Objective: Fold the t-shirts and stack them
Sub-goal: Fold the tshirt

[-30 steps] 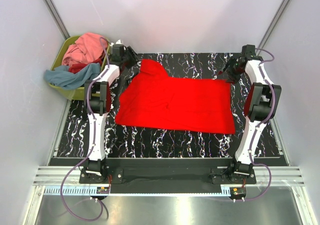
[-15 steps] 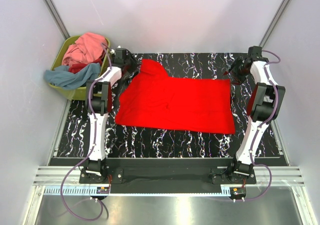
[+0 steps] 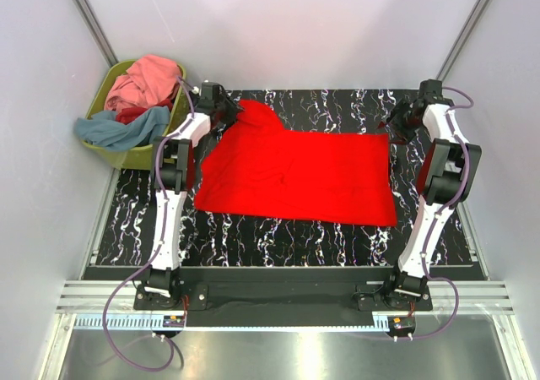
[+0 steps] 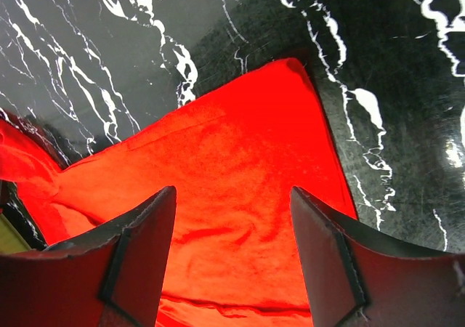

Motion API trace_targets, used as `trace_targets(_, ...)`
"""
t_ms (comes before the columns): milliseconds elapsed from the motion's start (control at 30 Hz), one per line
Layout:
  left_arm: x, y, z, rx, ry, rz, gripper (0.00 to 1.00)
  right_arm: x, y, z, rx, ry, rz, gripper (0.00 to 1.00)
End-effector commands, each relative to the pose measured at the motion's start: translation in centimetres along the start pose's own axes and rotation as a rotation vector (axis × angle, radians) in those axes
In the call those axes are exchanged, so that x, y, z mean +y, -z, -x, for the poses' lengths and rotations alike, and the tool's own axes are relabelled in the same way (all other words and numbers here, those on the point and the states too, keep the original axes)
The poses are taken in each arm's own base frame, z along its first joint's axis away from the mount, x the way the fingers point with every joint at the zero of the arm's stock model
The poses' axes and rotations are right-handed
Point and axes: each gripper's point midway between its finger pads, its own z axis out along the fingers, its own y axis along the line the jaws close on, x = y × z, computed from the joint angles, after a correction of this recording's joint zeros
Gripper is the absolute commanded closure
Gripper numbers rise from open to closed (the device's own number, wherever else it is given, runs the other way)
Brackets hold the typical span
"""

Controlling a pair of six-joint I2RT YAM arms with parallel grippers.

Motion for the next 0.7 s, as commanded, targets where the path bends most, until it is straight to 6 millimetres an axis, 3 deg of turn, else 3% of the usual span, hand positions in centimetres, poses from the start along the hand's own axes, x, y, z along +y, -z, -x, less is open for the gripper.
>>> trace_targets(0,-0.9,-0.6,0.8,-0.015,-0.018,-0.038,0.58,-0.2,-0.2,1.0,-0.025,-0.012,0.004,0.29)
trace_targets(200,-2.4,-0.5,1.2,-0.024,-0.043,-0.11,0.81,-1.5,-1.1,1.3,-0.046,-0.076,-0.064,0.35)
trace_targets(333,-4.2,0.6,1.7,-0.03,-0.089,-0.153,0.99,-2.4,-1.8,1.6,-0.061,-0.088,-0.106,0.41)
trace_targets(500,-6.4,2.6,2.4,-0.054,-0.175,-0.187,1.0,-2.9,-3.1,2.5,-0.098,-0.034,-0.164,0.46)
trace_targets(667,-8.0,4.4,2.7,-0.057,-0.225,-0.218,1.0,-2.9,-3.0,3.4,-0.128,-0.066,-0.201,0.52)
